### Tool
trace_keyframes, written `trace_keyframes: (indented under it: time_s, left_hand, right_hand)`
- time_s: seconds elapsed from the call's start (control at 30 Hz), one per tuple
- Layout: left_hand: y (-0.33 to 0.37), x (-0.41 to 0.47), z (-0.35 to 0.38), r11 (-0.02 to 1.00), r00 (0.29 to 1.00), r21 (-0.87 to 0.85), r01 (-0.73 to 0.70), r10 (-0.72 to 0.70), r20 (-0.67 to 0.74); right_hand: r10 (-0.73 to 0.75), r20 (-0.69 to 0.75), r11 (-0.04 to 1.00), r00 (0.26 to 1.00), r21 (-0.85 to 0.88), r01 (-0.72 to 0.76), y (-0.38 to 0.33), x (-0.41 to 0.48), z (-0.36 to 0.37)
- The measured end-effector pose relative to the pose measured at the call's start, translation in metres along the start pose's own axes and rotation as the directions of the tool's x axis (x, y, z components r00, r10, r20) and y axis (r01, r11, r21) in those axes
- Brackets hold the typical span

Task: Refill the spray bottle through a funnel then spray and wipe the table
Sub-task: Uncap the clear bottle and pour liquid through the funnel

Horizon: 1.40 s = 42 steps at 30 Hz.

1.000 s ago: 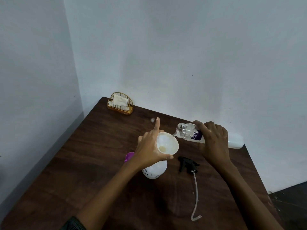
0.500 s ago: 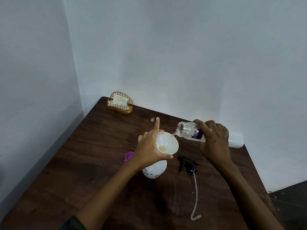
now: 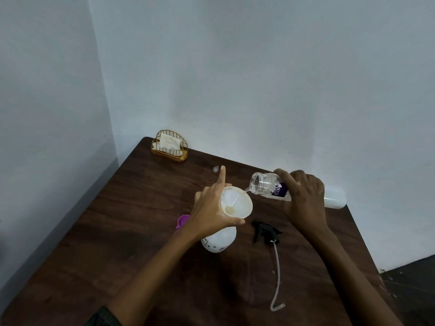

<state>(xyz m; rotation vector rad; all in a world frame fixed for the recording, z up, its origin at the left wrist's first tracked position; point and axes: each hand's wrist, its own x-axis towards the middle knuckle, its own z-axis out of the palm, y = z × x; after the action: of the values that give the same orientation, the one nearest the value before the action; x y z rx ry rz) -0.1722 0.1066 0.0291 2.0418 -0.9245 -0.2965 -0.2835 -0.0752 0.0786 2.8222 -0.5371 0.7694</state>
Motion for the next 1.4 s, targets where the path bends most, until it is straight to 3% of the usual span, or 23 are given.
trace_keyframes:
  time_s: [1.07,1.4]
  left_hand:
    - [0.0,0.0,0.0,1.0,1.0,0.03,0.002,-0.002,-0.008]
    - [0.002,-0.001,-0.001,0.994,1.0,0.106,0.001,-0.001,0.007]
  right_hand:
    - [-0.042,-0.032,0.999,0.999,0.009,0.043,-0.006,-0.003,0.002]
    - [-0.035,0.069,0.989,0.997,0.148,0.025,-0.011,-0.013,0.01]
